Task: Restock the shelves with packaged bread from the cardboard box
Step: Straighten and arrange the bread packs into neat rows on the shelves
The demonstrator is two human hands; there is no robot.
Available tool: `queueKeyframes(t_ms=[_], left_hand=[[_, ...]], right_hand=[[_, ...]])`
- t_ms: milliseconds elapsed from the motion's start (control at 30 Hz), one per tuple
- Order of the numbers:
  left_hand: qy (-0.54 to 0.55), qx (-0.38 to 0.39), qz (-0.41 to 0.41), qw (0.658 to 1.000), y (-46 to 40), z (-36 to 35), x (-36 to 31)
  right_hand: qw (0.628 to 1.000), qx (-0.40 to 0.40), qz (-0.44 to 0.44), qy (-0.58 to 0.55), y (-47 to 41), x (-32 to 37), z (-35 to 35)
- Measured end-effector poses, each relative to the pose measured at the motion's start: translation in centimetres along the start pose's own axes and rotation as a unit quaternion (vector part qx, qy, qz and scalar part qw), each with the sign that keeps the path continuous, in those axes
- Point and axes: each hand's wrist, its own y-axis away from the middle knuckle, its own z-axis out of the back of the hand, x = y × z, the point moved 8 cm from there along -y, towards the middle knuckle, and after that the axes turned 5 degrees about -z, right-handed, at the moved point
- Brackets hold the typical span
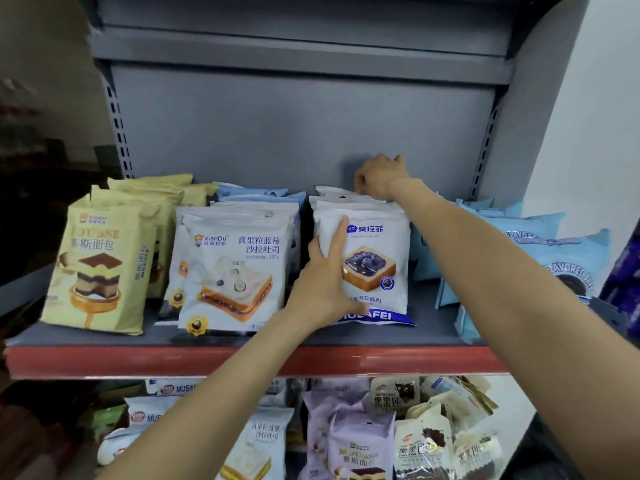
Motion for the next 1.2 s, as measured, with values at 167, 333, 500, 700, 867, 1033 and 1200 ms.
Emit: queueKeyframes(t_ms=[167, 333, 500, 700, 867, 1033, 1200], left_hand=[[-0.017, 0.005, -0.004, 1.000, 0.1, -0.3, -0.1], [-0.029, 0.014, 0.002, 0.999, 0.3, -0.2, -0.1], [-0.044, 0.023, 0.006, 0.999, 0.5, -0.1, -0.2], [-0.021, 0.012, -0.009, 1.000, 0.5, 0.2, -0.8], [-0.105, -0.027, -0.038, 0.993, 0.4, 0.9, -1.4], [-0.111, -0.020, -0.022, 0.993, 0.2, 0.4, -1.0], [-0.115, -0.021, -0.014, 0.993, 0.4, 0.5, -0.7]], right_hand=[[0.998, 0.050, -0.002, -0.036, -0.2, -0.8, -1.6], [0.995, 0.078, -0.015, -0.062, -0.3, -0.7, -2.6], [0.998, -0.031, -0.036, 0.047, 0.2, -0.4, -1.7], [0.992, -0.103, -0.046, 0.063, 1.1, -0.7, -0.7], [0.963, 0.052, 0.081, -0.250, 1.4, 1.3, -1.0], [0.941, 0.169, 0.095, -0.278, 2.3, 2.4, -2.1], [0.912, 0.181, 0.082, -0.360, 2.4, 3.1, -2.4]])
